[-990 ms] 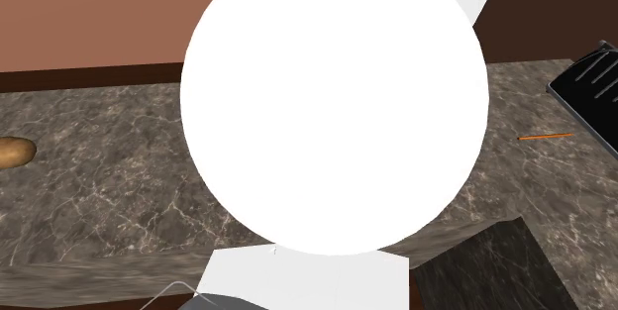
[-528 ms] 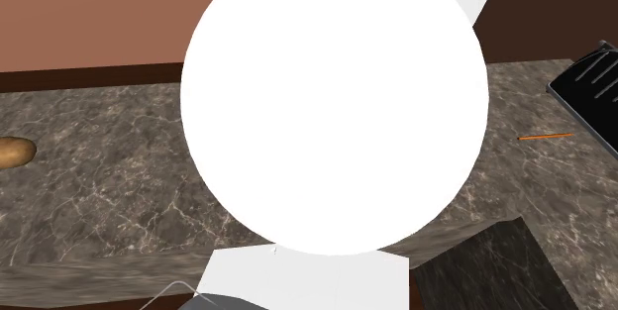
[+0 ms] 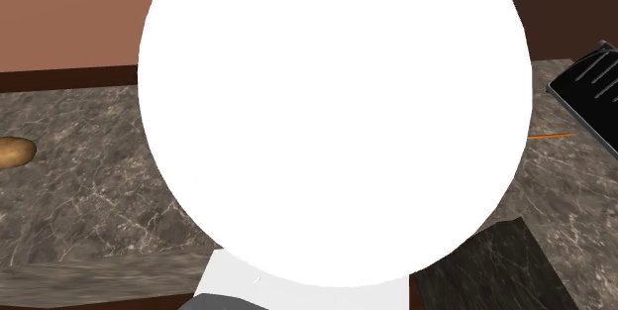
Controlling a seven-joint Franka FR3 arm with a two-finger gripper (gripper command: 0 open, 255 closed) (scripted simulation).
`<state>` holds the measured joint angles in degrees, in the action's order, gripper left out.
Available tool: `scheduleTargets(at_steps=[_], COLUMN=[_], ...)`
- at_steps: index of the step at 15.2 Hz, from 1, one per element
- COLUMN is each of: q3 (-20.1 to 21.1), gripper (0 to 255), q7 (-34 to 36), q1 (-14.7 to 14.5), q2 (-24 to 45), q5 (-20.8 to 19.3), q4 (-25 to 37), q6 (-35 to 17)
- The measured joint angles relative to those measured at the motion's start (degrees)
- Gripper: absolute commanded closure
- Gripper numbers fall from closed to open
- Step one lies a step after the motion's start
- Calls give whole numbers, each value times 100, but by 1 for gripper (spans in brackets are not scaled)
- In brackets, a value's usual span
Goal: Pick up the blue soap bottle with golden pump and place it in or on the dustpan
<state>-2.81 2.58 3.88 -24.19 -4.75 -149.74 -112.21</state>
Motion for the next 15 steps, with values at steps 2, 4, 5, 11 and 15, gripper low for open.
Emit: scheduleTargets(at_steps=[2, 4, 5, 11, 15], q3=[6, 20, 20, 28, 42], gripper=[255, 255, 255, 255, 255], q7=[-7, -4, -10, -39, -50], q1=[-3, -12, -11, -11, -16], q2=[-93, -161, -201, -364, -454], q5=[8, 21, 22, 32, 45], q4=[96, 206, 246, 578, 845], q6=[188, 367, 447, 942, 1298])
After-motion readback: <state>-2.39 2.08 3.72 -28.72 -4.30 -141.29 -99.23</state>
